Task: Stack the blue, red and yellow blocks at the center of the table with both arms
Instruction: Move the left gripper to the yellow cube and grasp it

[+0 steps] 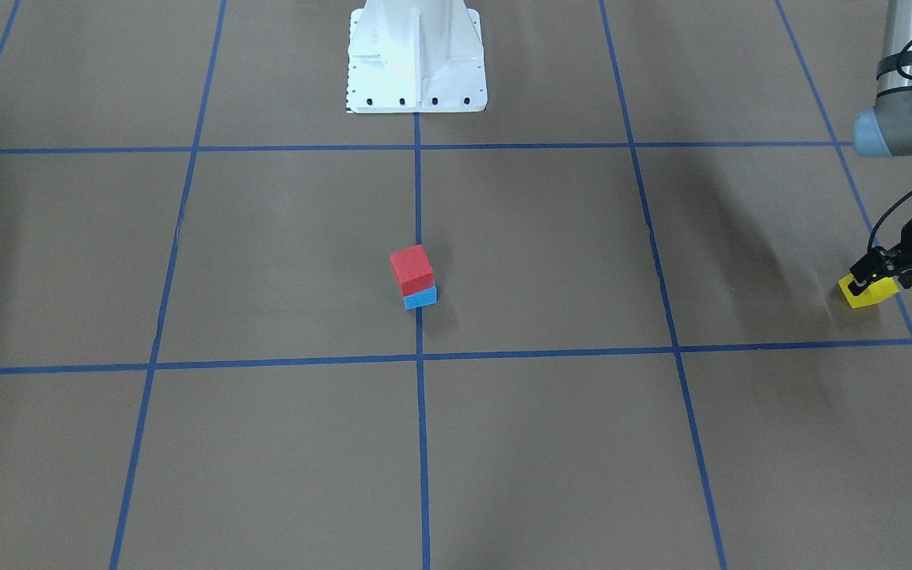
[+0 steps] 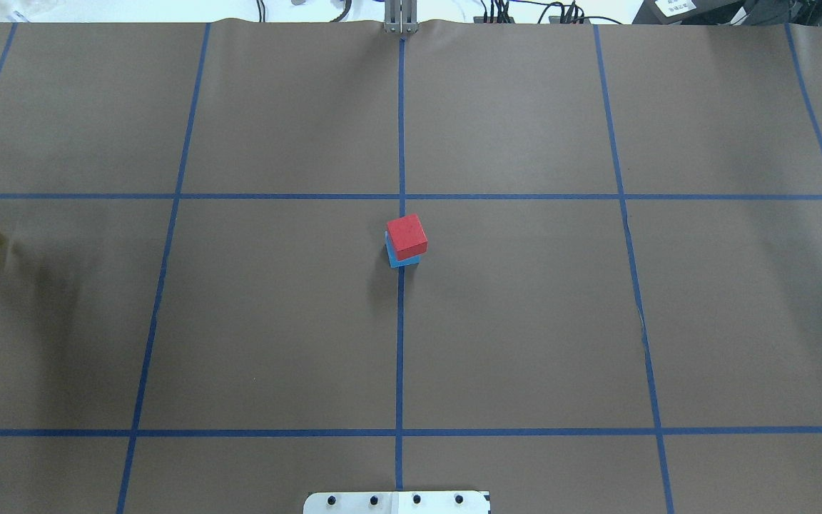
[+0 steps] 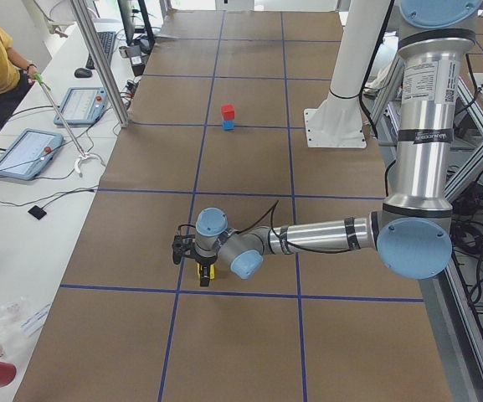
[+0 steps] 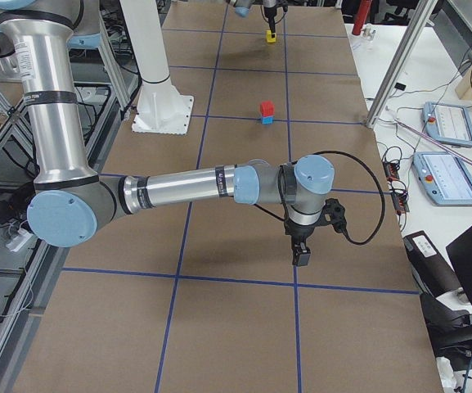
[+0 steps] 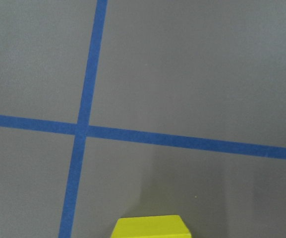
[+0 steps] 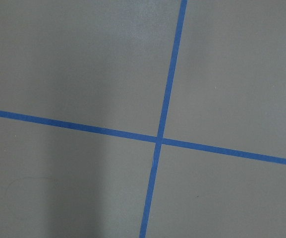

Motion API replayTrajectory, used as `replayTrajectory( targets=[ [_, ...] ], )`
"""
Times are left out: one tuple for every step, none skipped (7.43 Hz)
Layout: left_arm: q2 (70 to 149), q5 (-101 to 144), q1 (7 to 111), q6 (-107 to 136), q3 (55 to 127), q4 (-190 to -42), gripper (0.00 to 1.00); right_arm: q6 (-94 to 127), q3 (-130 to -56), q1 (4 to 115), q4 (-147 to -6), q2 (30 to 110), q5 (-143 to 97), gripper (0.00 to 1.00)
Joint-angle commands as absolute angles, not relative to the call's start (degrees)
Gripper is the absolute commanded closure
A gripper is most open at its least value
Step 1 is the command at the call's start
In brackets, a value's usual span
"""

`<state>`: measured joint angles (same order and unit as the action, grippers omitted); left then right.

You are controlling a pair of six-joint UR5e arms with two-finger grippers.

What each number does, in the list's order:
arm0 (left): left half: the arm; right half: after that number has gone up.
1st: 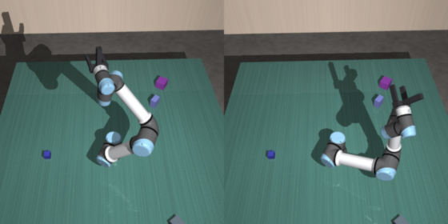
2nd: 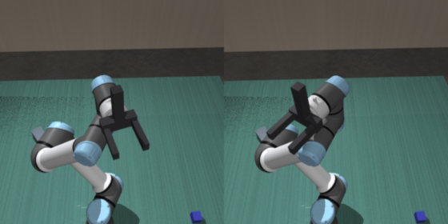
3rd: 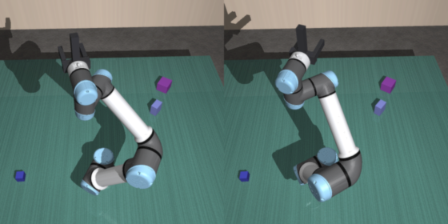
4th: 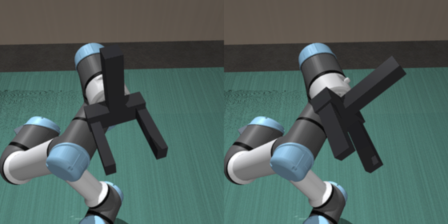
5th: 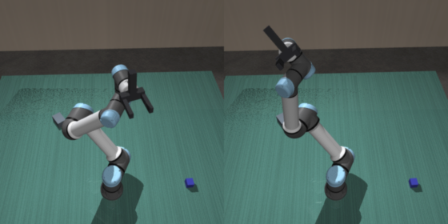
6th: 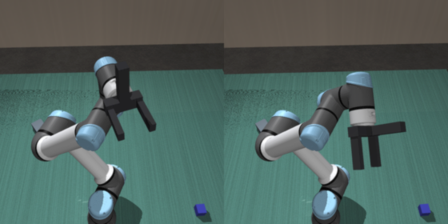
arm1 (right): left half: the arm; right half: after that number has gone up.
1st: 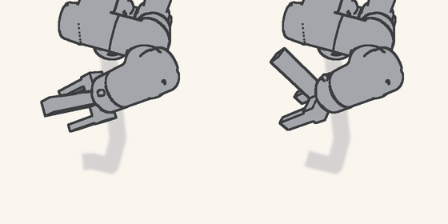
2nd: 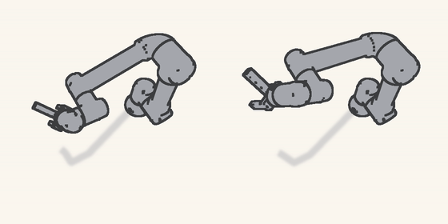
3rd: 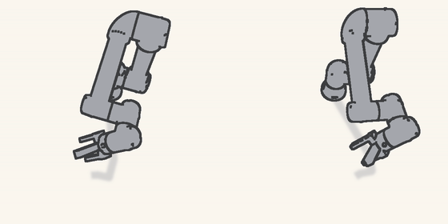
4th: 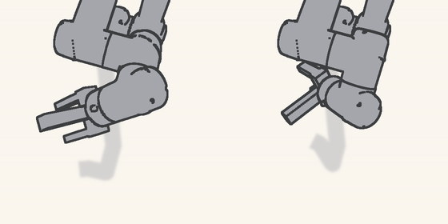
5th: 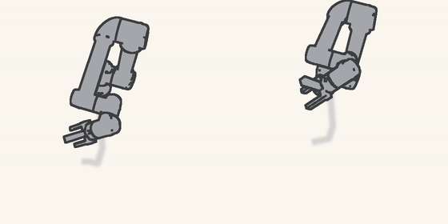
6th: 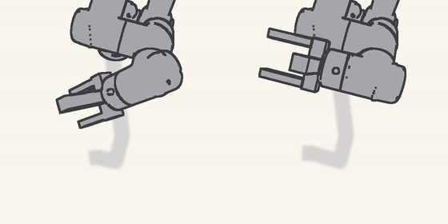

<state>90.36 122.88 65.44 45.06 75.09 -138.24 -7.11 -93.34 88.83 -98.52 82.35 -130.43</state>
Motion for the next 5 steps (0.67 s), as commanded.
replayTrajectory(
  targets=[
    [90.44,122.87,64.95,45.09,74.0,-139.57,0.04,-7.12,-93.34,88.77,-98.53,82.35,-130.43,0.0],
    [90.44,122.78,64.69,45.09,74.09,-139.57,0.21,-7.21,-93.34,88.86,-98.53,82.35,-130.43,0.0],
    [90.53,122.7,63.9,44.74,74.0,-139.57,0.51,-7.21,-93.43,88.86,-98.53,82.35,-130.43,0.0],
    [90.44,122.7,63.46,43.34,74.18,-139.57,0.75,-7.12,-93.34,88.86,-98.53,82.35,-130.43,0.0],
    [90.53,122.96,63.46,43.24,75.14,-139.57,1.0,-7.12,-93.43,88.86,-98.53,82.44,-130.43,0.0]
  ],
)
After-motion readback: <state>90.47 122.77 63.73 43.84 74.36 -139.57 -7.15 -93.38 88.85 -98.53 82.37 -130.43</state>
